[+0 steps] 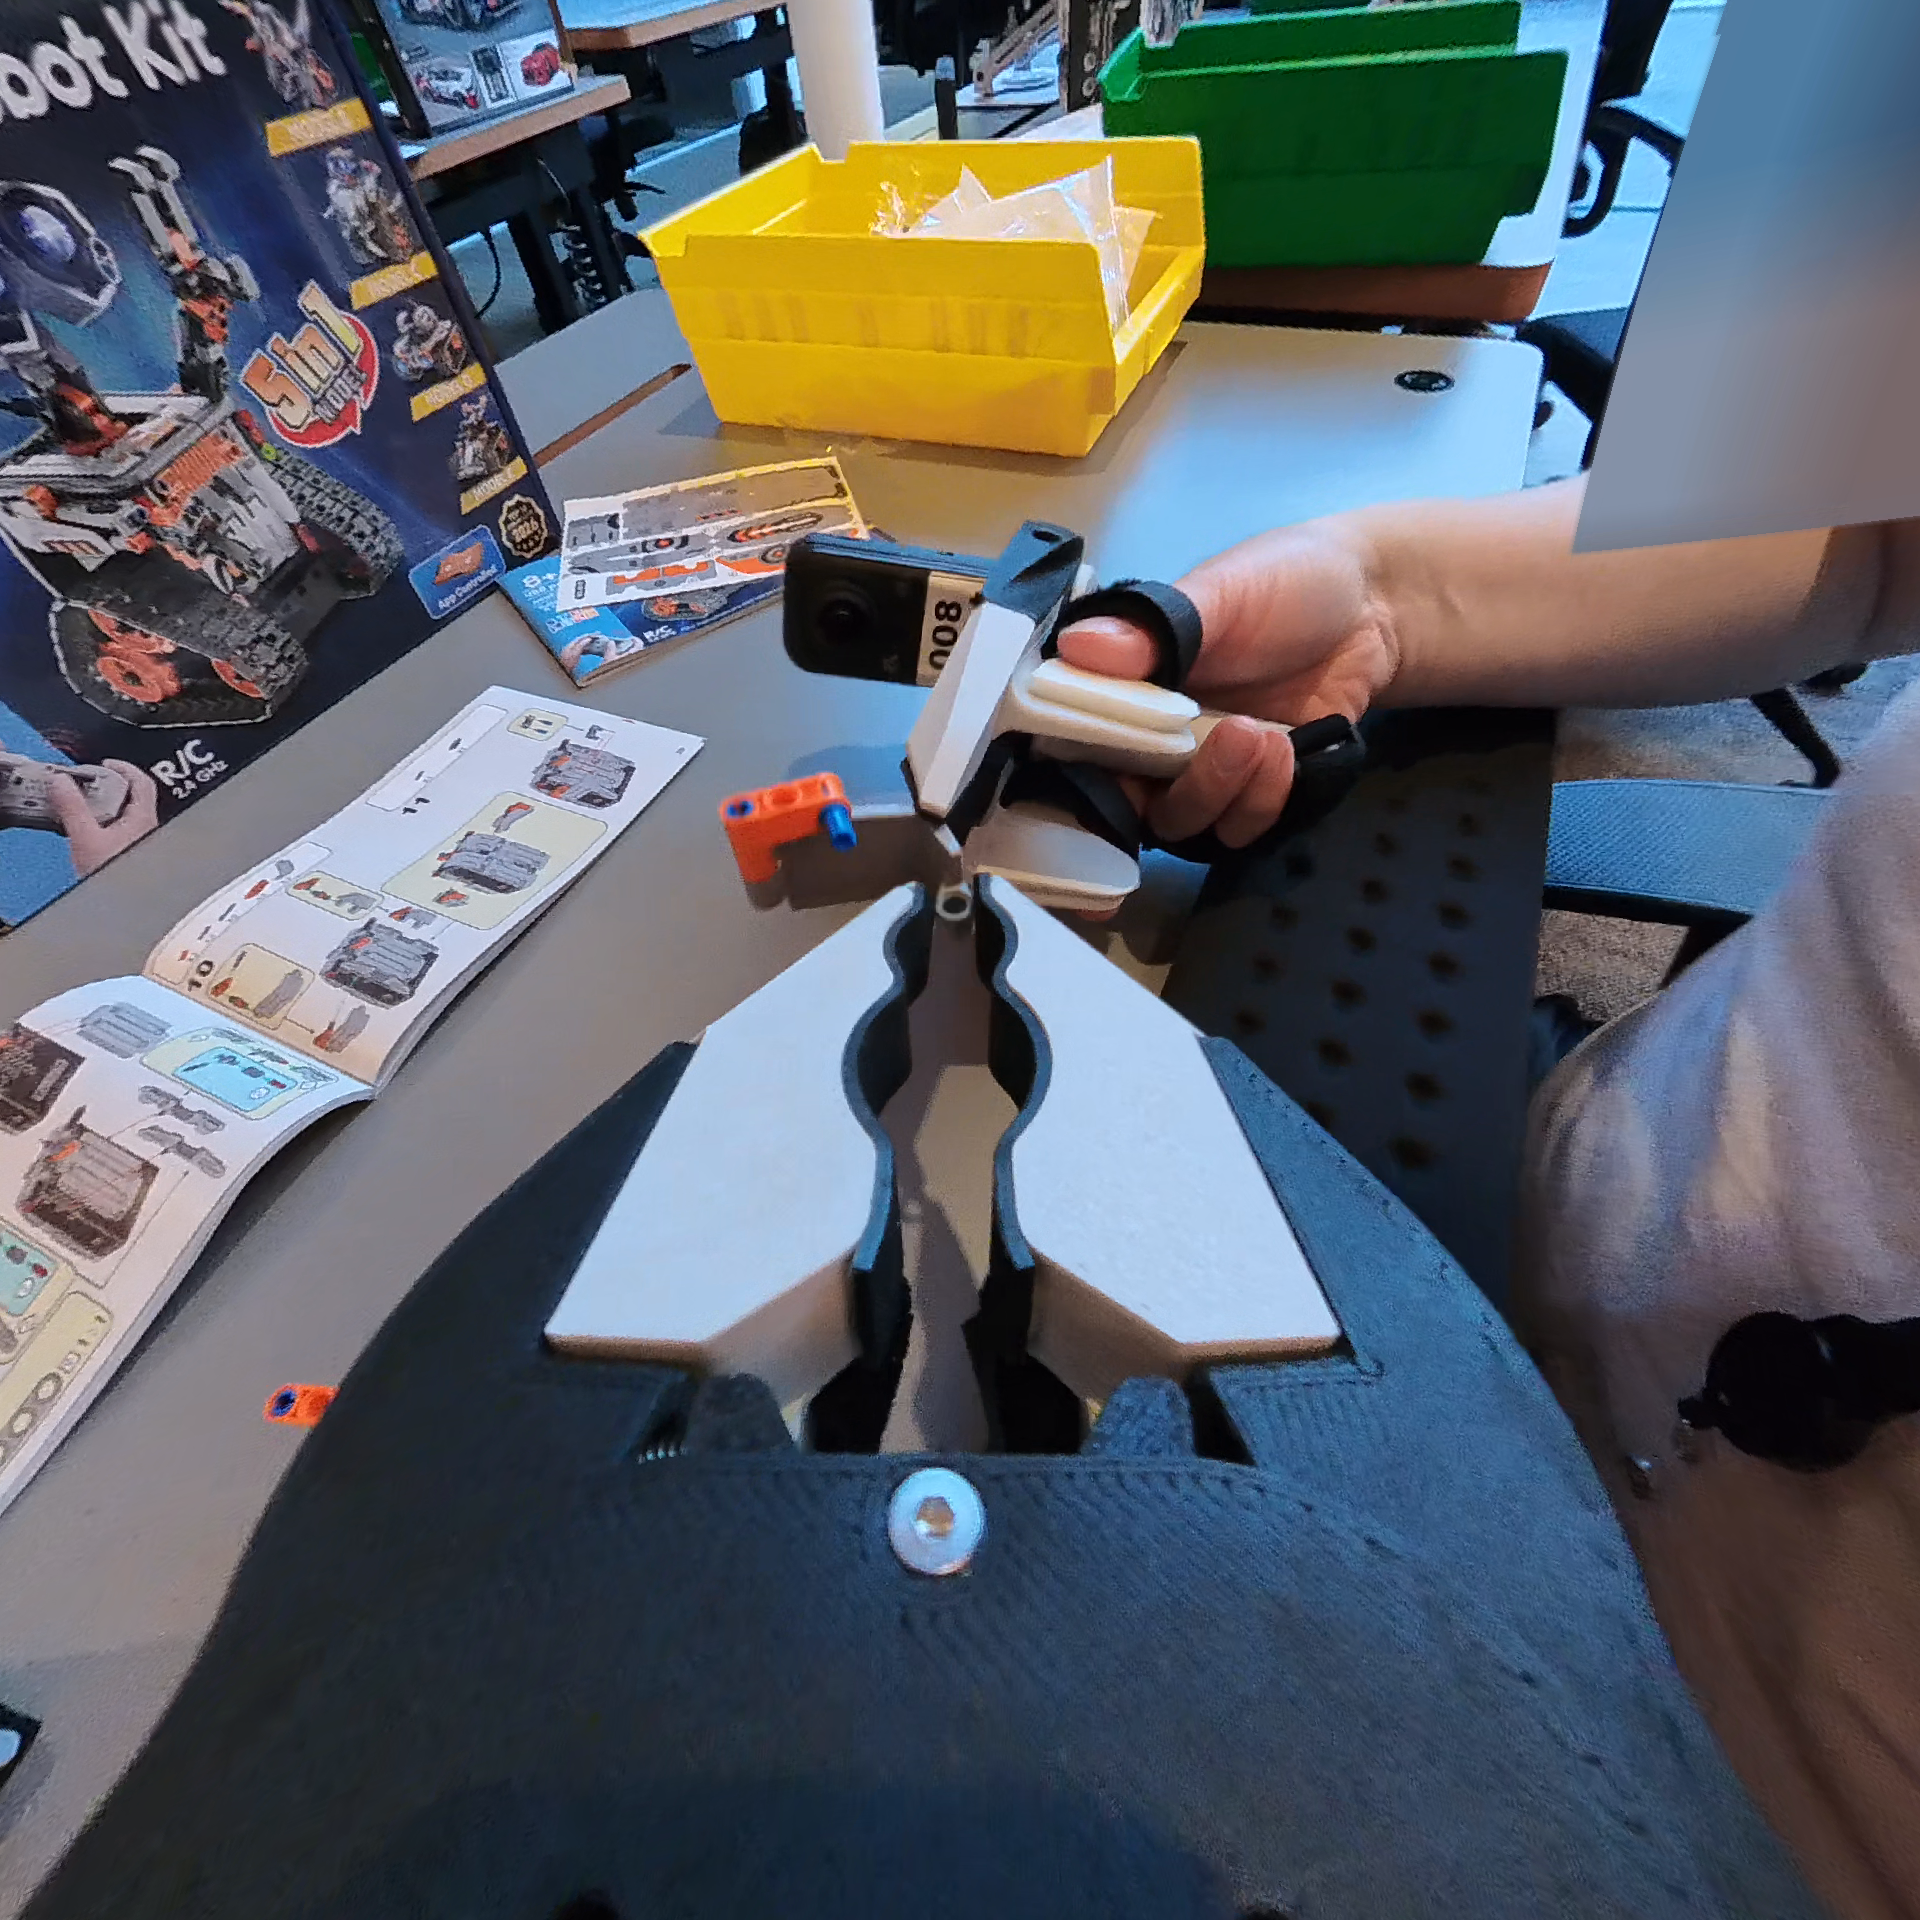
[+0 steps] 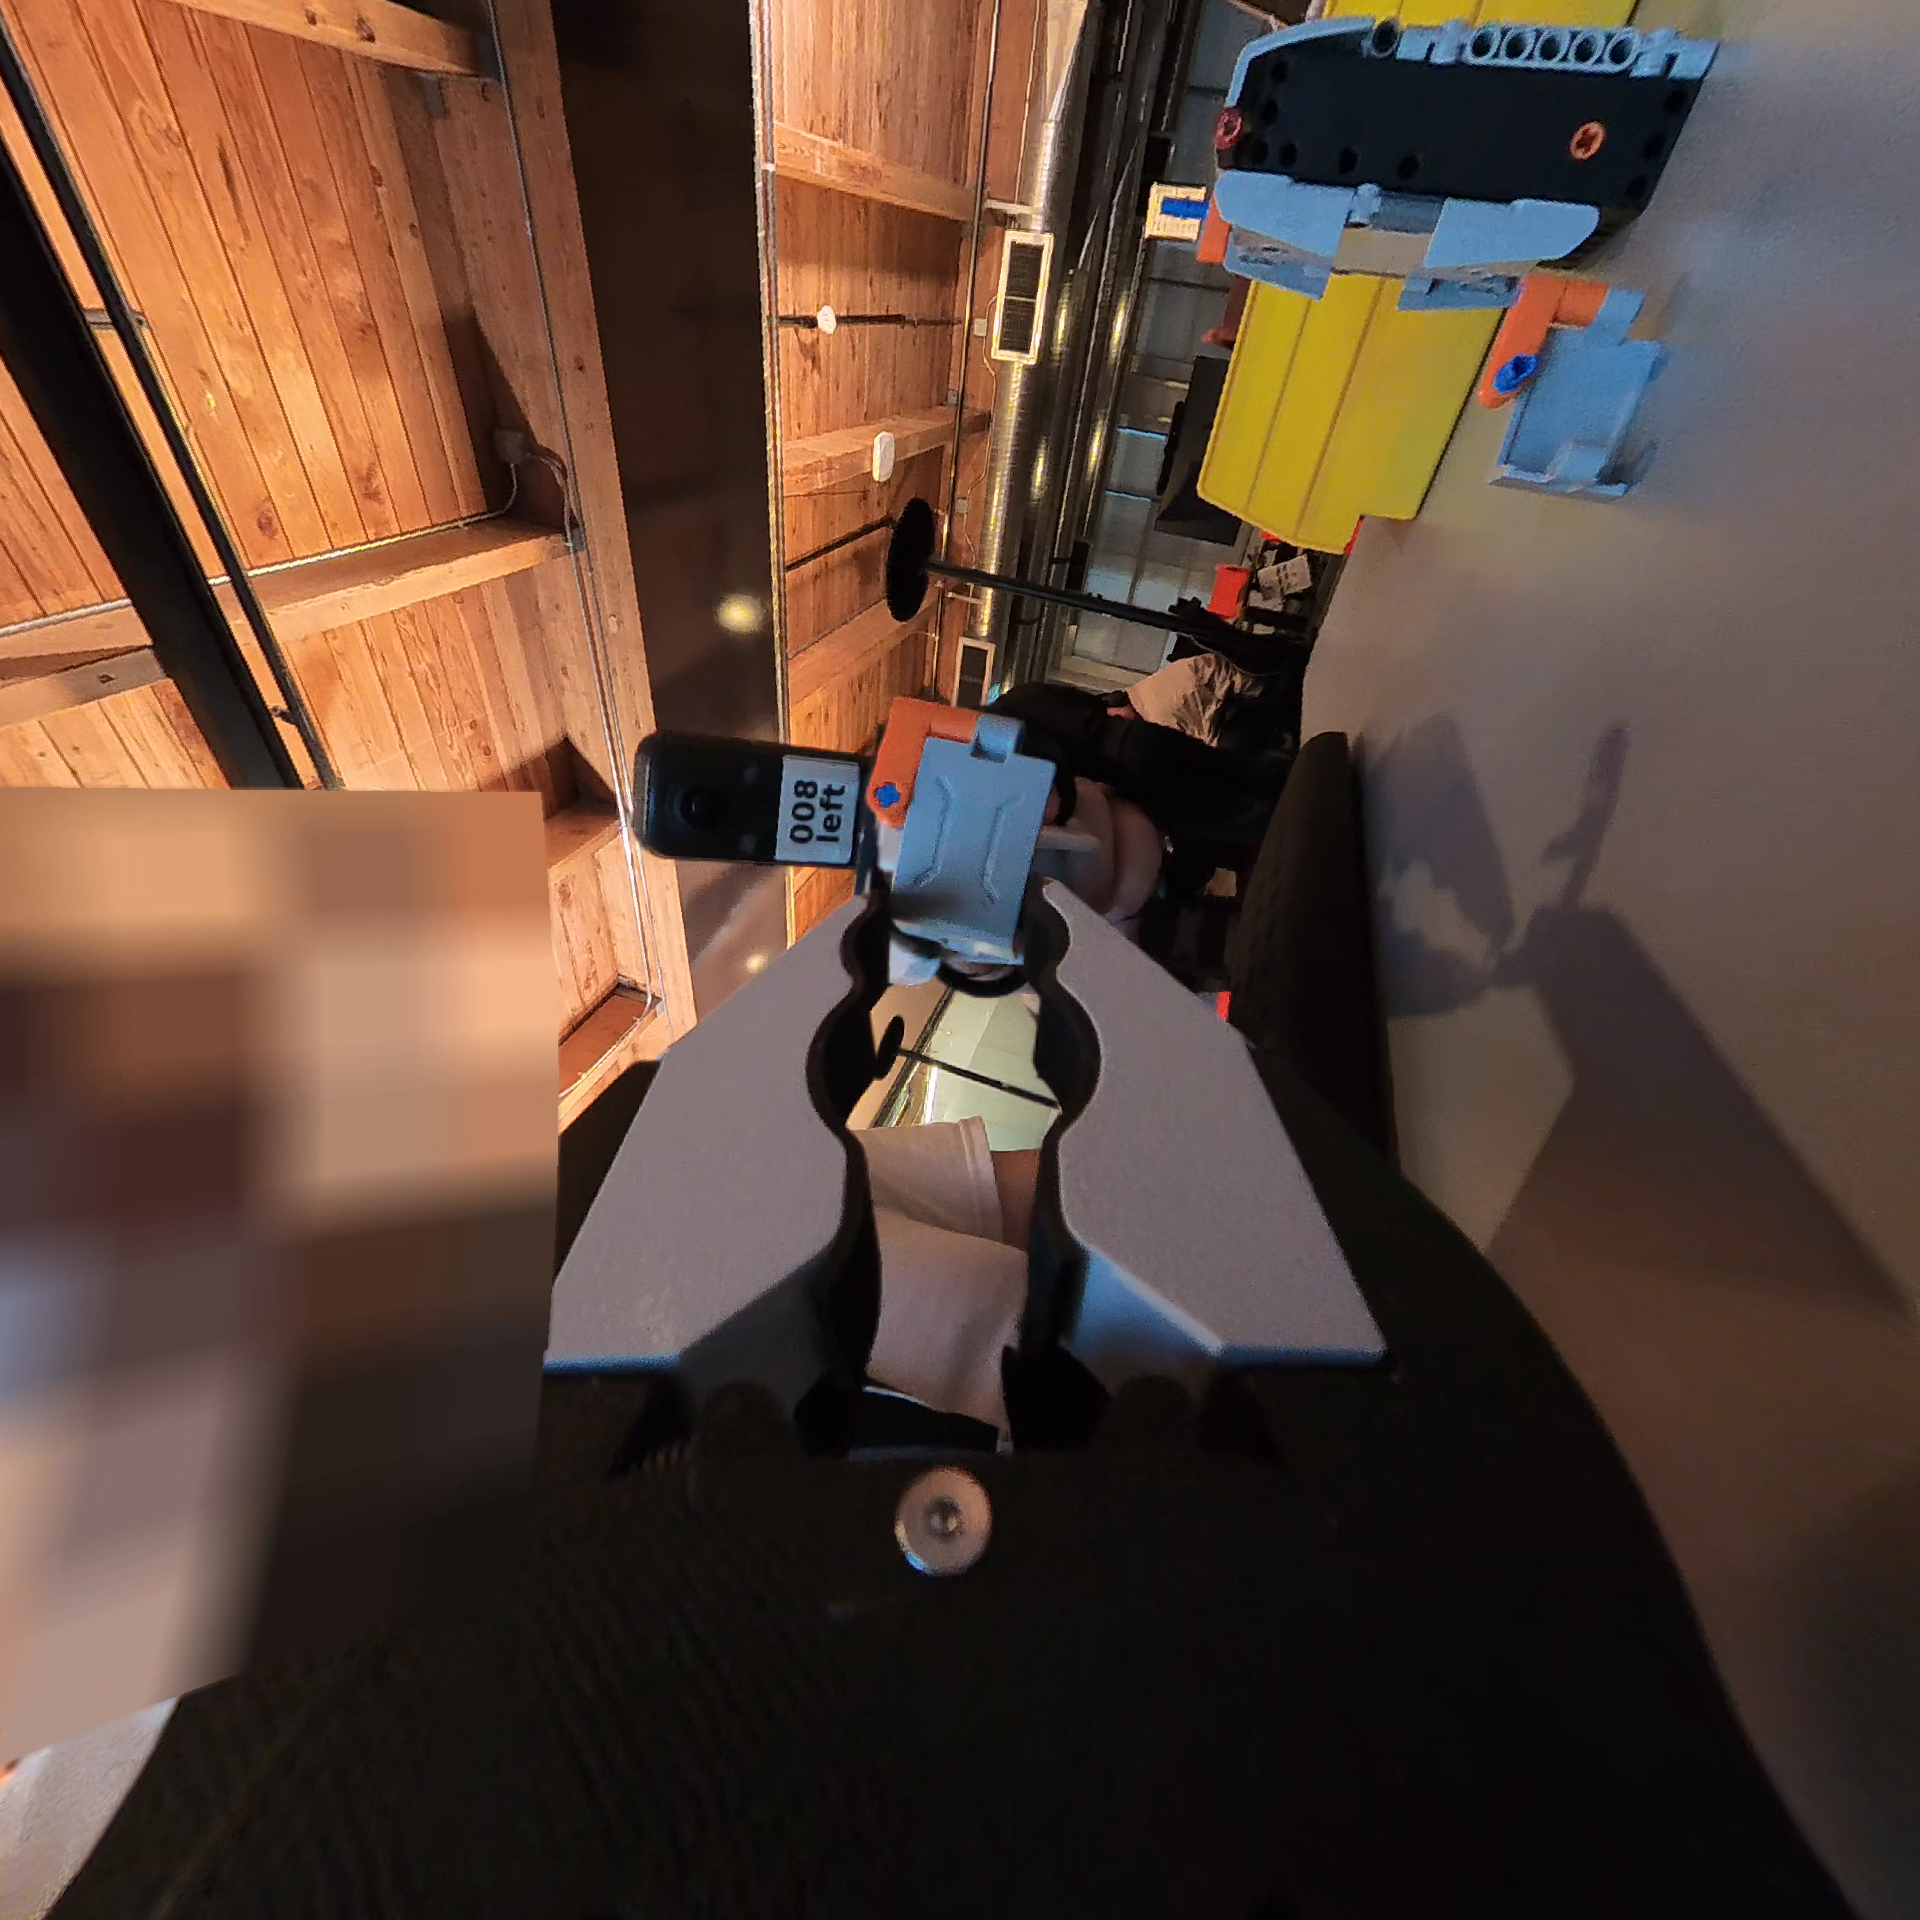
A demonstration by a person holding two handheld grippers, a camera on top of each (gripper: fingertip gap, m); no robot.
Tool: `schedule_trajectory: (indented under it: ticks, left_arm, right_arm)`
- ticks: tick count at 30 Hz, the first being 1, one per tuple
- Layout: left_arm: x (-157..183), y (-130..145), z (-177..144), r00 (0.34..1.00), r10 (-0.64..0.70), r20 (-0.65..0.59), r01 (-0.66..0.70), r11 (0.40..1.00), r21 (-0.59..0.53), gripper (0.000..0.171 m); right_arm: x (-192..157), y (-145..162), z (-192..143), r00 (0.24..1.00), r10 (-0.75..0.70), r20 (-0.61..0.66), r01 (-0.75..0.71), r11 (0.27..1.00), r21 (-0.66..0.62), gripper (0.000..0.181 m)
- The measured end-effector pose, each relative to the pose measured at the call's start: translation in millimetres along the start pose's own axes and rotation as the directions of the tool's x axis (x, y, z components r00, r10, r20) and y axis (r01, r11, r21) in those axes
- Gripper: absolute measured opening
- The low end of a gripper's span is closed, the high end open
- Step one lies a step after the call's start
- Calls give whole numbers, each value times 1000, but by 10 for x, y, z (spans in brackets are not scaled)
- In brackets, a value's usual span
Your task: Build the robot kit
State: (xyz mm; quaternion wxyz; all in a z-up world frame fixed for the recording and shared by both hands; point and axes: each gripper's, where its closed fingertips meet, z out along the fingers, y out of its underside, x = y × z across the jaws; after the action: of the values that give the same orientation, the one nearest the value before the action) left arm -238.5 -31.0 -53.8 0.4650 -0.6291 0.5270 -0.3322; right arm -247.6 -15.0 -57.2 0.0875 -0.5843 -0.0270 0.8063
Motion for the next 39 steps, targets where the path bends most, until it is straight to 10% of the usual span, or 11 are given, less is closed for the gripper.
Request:
schedule_trajectory:
  ticks: [39]
  left_arm:
    - [-247,12,160,999,32,-19,-33,997,-66,21]
  right_arm:
    - [40,-188,-126,992,107,64,-113,990,90,24]
